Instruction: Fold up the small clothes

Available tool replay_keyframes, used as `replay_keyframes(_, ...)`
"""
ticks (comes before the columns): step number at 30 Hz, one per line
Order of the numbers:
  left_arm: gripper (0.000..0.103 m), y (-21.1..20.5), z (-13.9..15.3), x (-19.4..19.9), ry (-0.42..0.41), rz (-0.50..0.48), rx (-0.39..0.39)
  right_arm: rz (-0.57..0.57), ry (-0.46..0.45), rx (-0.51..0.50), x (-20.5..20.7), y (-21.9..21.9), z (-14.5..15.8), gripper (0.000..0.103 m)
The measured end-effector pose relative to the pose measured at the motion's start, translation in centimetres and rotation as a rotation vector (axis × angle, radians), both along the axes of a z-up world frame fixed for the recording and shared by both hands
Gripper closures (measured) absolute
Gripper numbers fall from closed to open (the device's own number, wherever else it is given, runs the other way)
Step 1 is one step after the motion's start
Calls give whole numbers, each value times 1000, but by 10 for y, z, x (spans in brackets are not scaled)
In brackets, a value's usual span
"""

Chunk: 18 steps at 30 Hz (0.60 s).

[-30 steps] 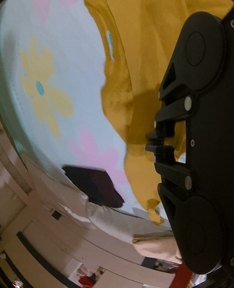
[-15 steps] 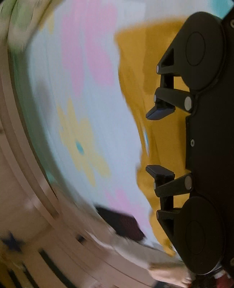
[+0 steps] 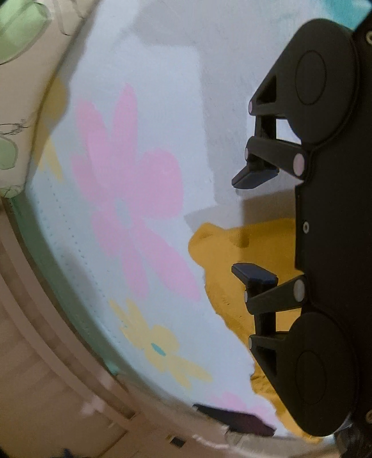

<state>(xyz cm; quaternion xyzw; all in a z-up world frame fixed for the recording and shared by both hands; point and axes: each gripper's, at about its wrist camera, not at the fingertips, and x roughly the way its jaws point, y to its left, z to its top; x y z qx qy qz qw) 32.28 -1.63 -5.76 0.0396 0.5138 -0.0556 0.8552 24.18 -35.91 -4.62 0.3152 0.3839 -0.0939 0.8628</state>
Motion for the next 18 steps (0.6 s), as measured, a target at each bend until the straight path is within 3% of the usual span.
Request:
replay_keyframes(4, 29, -3, 0, -3, -12, -21, 19, 24, -19, 69, 4, -6, -12, 42)
replay_keyframes(6, 29, -3, 0, -3, -14, -24, 19, 42, -20, 79, 6, -2, -17, 60)
replay_keyframes(7, 29, -3, 0, -3, -13, -24, 17, 67, -29, 69, 6, 3, -15, 91)
replay_keyframes(8, 29, -2, 0, -2, -13, -24, 15, 86, -26, 26, 8, 8, -10, 89)
replay_keyframes(10, 29, -2, 0, 0, -13, -23, 17, 112, -2, -159, 8, 23, 12, 90)
replay_keyframes(13, 29, -5, -1, 1, -19, -23, 28, 77, 42, -372, 3, 33, 35, 96)
replay_keyframes(15, 29, -6, 0, 0, -21, -26, 30, 65, 79, -378, 1, 28, 31, 94)
replay_keyframes(18, 29, -4, 1, -1, -21, -30, 22, -3, 52, -228, -11, 7, 23, 84)
